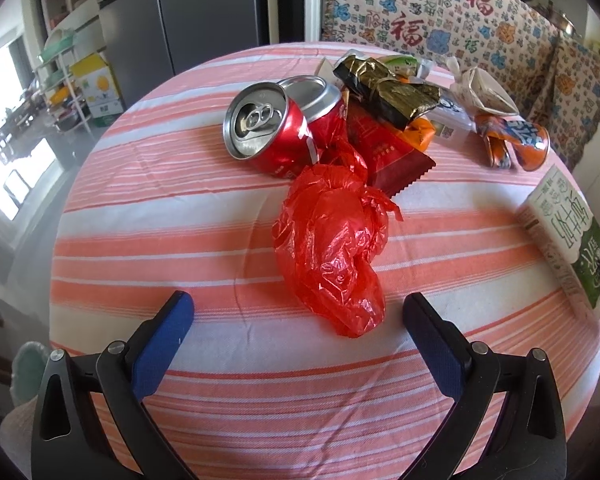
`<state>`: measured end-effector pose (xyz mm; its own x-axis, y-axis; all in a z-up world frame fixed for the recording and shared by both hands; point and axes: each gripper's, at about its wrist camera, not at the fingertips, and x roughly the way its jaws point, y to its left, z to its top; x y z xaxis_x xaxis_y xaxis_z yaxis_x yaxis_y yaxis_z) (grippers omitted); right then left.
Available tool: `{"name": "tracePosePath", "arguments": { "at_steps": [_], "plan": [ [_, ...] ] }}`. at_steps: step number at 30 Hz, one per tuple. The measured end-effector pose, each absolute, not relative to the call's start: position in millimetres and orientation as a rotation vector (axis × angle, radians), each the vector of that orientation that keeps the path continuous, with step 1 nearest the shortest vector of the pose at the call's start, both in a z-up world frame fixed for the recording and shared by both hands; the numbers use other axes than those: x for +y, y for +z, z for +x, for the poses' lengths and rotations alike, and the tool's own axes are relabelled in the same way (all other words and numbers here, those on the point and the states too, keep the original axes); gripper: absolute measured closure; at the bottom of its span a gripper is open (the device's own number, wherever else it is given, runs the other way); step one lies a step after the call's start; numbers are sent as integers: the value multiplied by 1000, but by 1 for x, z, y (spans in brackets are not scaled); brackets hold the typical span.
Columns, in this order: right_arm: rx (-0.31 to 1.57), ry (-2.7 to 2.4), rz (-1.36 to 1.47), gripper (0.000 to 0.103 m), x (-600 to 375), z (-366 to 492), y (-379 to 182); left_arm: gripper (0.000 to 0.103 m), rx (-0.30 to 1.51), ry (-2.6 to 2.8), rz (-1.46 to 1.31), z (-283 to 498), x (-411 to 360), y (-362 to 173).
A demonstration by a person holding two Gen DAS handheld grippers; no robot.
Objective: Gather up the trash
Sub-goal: 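Grasp the red plastic bag with the left tool while the right tool grasps the milk carton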
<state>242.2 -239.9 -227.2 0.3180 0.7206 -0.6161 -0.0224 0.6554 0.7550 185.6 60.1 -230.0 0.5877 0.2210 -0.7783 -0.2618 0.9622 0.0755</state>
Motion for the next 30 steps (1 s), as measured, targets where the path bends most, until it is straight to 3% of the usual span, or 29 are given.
{"name": "tracePosePath", "arguments": {
  "at_steps": [2,4,5,11,15,22,30],
  "plan": [
    [1126,478,740,49,-251,231,-227,0,903,265,-41,185,60,-230],
    [1077,360,578,33,-252,225,-215,0,910,238,-30,183,61,-230],
    [1051,331,499,31,-249,224,-211,0,913,225,-29,182,61,-230],
    [905,405,106,26,-217,212,-198,0,875,101,-152,171,83,-219],
    [915,448,-32,26,-200,213,-212,0,853,64,-158,180,81,-212],
    [1021,597,63,25,-187,211,-210,1,880,81,-116,207,76,-212],
    [1033,462,-41,25,-170,238,-174,18,873,29,-73,208,62,-206]
  ]
}}
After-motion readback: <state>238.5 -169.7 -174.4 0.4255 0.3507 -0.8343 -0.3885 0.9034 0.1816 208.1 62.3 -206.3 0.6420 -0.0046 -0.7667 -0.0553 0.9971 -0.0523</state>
